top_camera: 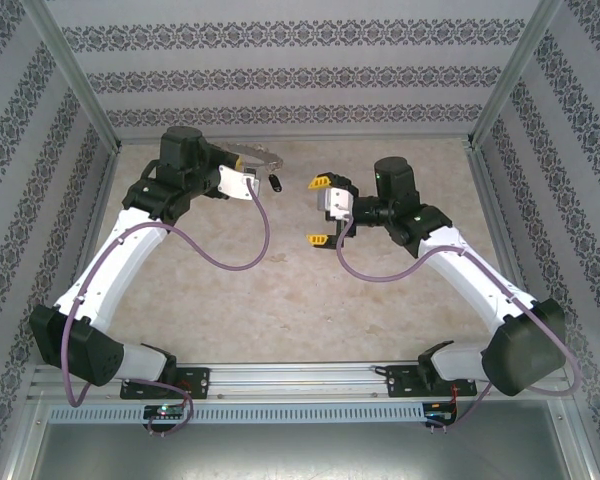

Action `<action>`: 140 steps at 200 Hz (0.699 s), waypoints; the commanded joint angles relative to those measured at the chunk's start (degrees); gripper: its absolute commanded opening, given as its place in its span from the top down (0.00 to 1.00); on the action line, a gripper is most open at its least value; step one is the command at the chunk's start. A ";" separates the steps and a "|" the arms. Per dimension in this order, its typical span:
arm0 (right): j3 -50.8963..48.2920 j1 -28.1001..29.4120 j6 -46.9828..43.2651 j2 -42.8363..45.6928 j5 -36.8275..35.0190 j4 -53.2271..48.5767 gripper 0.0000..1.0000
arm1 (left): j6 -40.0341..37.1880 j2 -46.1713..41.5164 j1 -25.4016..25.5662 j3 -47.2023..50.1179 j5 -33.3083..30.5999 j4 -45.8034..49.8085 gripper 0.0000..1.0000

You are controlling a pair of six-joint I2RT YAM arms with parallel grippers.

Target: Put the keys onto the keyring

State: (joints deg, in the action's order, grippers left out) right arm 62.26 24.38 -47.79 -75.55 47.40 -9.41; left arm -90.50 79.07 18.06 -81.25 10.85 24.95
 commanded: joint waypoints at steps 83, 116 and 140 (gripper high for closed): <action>-5.82 -3.28 11.88 1.56 -2.93 10.23 0.02 | -9.48 1.97 2.09 -7.76 -4.36 7.59 1.00; -5.56 -3.63 13.70 1.32 -5.19 10.80 0.02 | -4.18 0.41 3.40 -3.72 -5.75 7.54 1.00; -6.64 -3.75 15.23 2.02 -8.64 11.66 0.02 | 1.86 -0.86 3.76 0.88 -3.81 4.67 1.00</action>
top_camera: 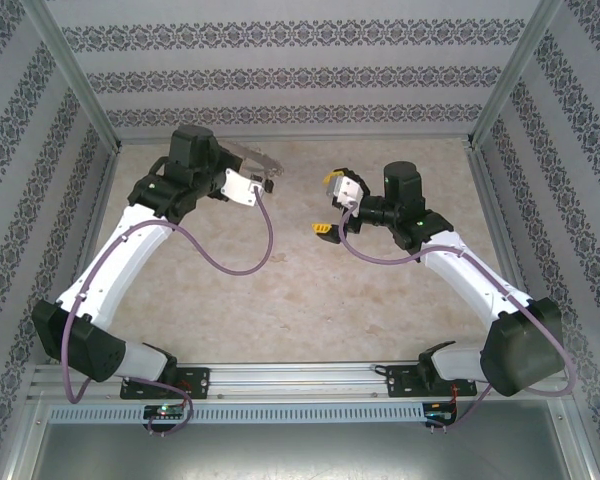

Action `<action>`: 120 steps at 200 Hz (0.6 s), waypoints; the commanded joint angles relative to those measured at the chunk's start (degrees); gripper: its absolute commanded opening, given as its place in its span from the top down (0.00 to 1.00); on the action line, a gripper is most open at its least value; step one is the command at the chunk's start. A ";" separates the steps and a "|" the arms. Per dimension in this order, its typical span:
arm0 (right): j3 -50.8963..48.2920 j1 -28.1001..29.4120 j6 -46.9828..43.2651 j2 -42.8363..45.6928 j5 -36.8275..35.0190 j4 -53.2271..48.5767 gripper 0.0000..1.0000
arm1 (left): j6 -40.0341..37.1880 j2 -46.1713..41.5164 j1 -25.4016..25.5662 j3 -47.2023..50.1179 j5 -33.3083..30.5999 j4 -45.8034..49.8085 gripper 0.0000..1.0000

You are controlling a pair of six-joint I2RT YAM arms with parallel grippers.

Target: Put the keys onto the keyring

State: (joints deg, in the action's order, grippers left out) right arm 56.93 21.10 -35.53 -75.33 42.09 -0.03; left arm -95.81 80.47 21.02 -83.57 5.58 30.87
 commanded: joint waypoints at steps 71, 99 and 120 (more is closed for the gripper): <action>-5.19 -2.82 9.30 4.62 -5.81 4.25 0.02 | 19.89 2.23 2.95 6.40 1.03 0.90 1.00; -6.07 -3.26 11.05 4.76 -7.57 4.34 0.02 | 25.61 5.99 3.24 6.88 -6.18 -7.39 1.00; -6.23 -3.52 12.71 4.35 -8.74 4.76 0.02 | 29.80 10.13 3.42 4.76 -10.74 -10.97 1.00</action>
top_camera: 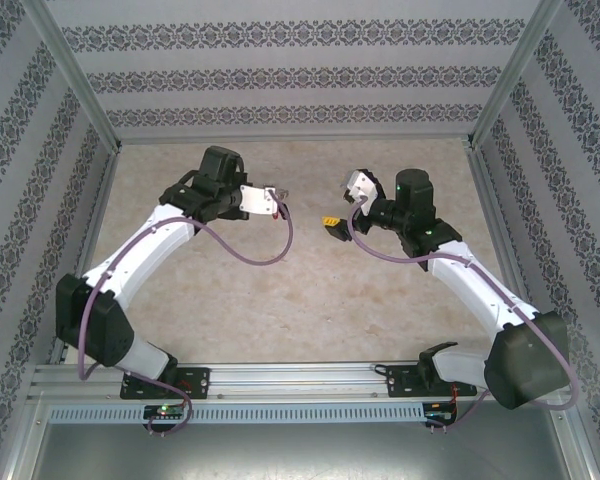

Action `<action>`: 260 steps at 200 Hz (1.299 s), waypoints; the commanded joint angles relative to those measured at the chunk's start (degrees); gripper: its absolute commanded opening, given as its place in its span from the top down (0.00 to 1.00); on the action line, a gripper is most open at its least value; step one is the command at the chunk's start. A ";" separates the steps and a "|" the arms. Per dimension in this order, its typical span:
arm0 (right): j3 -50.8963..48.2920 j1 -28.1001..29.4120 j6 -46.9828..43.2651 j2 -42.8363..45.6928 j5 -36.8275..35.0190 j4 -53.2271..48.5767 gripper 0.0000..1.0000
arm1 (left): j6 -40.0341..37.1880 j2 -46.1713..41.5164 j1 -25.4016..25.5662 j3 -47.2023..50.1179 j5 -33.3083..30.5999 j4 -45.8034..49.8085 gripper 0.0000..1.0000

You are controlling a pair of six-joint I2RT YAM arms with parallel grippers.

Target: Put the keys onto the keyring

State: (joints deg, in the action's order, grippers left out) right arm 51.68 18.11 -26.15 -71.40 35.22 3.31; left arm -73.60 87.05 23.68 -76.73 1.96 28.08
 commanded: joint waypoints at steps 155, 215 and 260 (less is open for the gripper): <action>-3.26 -0.58 9.14 1.32 -2.44 2.34 0.02 | 26.25 17.41 8.48 5.97 -28.96 -25.37 0.96; -4.14 -0.64 10.42 2.30 -6.38 5.53 0.02 | 39.78 16.41 9.31 10.31 -21.87 -20.80 0.81; -6.20 -0.75 12.37 3.88 -12.30 10.00 0.02 | 42.57 11.64 10.51 14.41 -19.05 -22.88 0.51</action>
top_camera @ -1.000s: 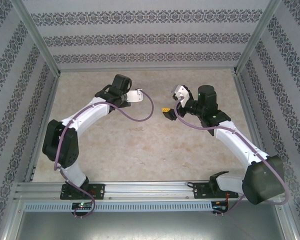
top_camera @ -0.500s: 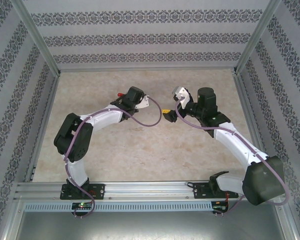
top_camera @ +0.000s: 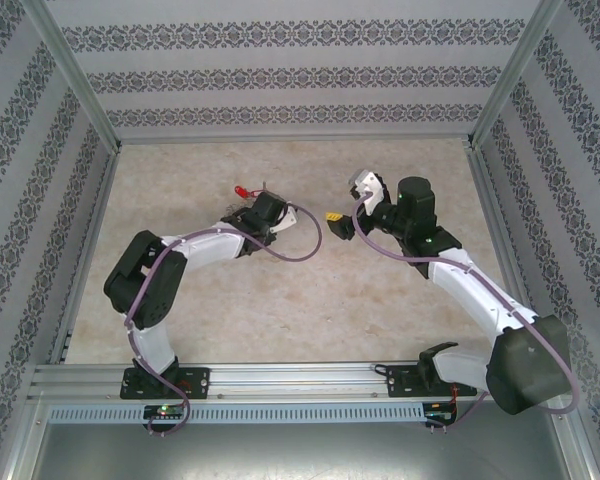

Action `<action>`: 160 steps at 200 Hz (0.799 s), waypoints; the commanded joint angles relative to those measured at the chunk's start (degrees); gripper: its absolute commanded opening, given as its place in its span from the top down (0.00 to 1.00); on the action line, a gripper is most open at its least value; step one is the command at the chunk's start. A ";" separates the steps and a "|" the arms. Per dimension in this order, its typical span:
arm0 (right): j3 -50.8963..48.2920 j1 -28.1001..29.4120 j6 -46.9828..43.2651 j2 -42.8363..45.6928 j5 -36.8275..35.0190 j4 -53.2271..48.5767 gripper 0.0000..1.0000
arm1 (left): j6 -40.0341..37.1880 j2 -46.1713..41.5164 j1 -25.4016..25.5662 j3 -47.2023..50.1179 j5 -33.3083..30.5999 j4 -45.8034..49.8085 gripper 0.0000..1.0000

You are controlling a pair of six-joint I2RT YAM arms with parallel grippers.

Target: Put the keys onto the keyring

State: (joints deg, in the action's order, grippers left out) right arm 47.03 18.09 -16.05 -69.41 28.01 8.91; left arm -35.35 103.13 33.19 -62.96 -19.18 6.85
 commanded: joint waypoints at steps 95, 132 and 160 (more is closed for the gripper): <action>-12.48 -7.69 14.00 11.44 -26.25 13.04 0.02 | 14.19 -25.79 -4.88 4.46 19.21 2.13 0.00; -17.48 -10.58 14.16 15.12 -25.44 16.16 0.02 | 24.98 -37.53 -15.25 11.51 21.54 -2.20 0.01; -22.16 -12.63 19.32 15.50 -26.27 19.65 0.02 | 32.04 -43.73 -25.24 20.98 20.64 -7.80 0.01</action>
State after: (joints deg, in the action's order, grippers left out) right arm 28.71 6.52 -2.04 -54.35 3.86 23.83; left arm -13.30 62.46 14.39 -48.64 0.40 3.60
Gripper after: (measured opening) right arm 0.981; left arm 0.994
